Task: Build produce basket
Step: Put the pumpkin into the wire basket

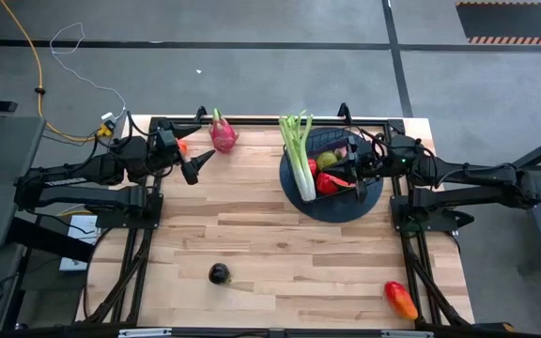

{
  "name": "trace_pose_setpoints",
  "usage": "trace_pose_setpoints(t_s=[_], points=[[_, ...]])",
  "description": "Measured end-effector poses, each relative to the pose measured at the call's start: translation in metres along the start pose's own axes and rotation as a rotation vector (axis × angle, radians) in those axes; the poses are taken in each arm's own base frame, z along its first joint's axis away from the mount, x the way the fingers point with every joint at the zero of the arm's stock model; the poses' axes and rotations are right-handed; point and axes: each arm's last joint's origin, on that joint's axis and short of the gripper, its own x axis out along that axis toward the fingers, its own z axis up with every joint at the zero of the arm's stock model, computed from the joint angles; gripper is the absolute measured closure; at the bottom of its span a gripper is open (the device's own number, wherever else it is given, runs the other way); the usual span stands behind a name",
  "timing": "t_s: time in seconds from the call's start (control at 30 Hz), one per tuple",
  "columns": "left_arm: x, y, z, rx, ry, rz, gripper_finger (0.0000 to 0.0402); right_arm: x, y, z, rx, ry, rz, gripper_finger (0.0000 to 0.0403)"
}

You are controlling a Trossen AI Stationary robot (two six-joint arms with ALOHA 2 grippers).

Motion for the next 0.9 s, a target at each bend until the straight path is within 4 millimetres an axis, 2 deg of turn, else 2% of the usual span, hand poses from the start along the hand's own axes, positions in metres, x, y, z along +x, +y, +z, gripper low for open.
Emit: trace_pose_setpoints(t_s=[0.47,0.6,0.77,0.9], points=[[0.0,0.0,0.0,-0.006,0.0,0.01,0.0002,0.0,0.0,0.0,0.0,0.0,0.002,0.0403],[0.0,0.001,0.0,-0.124,0.002,0.031,0.0002,0.0,0.0,0.0,0.0,0.0,0.003,0.0403],[0.002,0.01,0.015,-0.198,0.124,0.167,0.0002,0.0,0.0,0.0,0.0,0.001,0.003,0.0403],[0.011,0.023,0.026,-0.236,0.306,0.32,0.0002,0.0,0.0,0.0,-0.005,0.001,0.003,0.0403]])
